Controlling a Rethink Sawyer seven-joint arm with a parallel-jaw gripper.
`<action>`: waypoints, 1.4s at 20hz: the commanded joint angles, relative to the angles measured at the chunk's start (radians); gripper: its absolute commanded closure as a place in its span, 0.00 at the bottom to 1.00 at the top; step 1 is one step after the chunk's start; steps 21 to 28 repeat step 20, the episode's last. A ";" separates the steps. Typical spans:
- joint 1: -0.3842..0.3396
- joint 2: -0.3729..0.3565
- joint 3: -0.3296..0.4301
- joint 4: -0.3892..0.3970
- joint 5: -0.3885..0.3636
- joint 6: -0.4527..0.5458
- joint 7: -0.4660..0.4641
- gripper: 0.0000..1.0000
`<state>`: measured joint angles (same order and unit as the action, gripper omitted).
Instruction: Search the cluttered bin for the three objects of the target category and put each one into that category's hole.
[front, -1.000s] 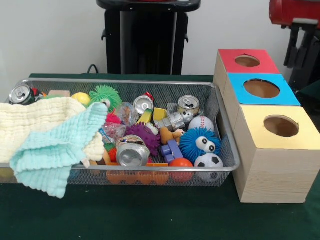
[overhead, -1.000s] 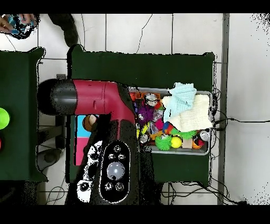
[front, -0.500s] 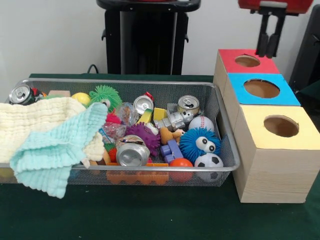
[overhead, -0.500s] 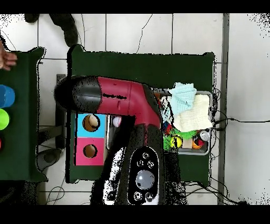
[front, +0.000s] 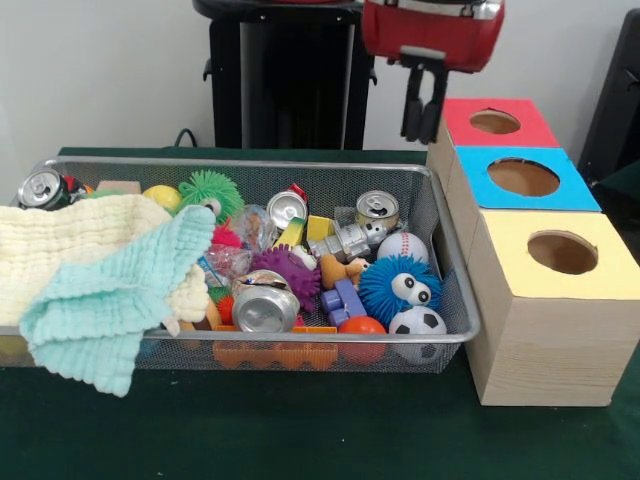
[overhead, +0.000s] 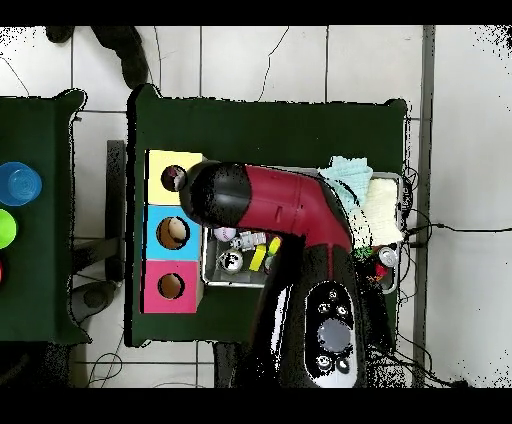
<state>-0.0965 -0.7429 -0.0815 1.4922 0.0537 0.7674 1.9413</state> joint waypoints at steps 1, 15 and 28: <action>-0.068 0.054 0.155 0.166 -0.115 -0.142 -0.156 1.00; -0.106 0.207 0.188 0.119 -0.240 -0.280 -0.047 1.00; -0.120 0.219 0.201 0.116 -0.247 -0.284 -0.029 1.00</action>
